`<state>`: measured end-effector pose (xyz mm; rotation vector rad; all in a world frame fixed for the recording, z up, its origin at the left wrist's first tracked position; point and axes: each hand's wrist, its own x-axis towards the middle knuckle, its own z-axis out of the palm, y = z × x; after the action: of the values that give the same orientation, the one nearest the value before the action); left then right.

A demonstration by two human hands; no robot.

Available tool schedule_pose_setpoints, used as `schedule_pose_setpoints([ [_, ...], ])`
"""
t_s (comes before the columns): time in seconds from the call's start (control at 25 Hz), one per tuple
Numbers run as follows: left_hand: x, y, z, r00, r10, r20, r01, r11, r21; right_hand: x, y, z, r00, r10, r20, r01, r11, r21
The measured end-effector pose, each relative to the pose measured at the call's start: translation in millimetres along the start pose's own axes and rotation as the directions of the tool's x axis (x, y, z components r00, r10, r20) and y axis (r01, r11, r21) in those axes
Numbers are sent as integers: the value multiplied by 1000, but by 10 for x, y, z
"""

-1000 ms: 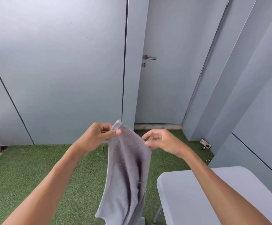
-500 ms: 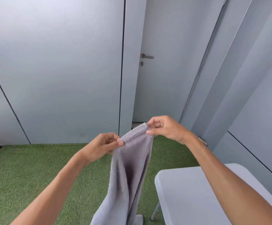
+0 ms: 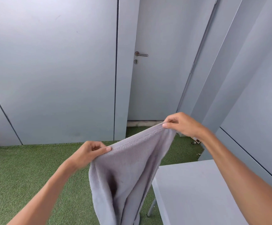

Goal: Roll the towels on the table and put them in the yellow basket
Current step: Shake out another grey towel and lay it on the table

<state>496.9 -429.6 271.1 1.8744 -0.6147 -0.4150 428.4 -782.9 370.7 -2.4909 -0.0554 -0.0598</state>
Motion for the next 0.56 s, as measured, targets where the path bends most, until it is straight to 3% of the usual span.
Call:
schedule_pose_setpoints([
  [0.08, 53, 131, 3, 997, 58, -53, -57, 998, 19, -41, 2, 145, 995, -14, -100, 14, 1000, -1],
  [0.12, 98, 276, 60, 992, 116, -46, -115, 993, 27, -47, -95, 257, 997, -41, -72, 43, 999, 21],
  [0.28, 220, 837, 332, 952, 306, 11, -307, 950, 55, -22, -615, 602, 962, -130, 239, 90, 981, 172],
  [0.4, 201, 732, 266, 966, 254, 47, -257, 963, 80, -36, -596, 479, 956, -166, 244, 130, 979, 159],
  [0.56, 5, 234, 58, 988, 81, 128, -108, 971, 216, -147, -331, 117, 989, -44, 145, 36, 998, 57],
])
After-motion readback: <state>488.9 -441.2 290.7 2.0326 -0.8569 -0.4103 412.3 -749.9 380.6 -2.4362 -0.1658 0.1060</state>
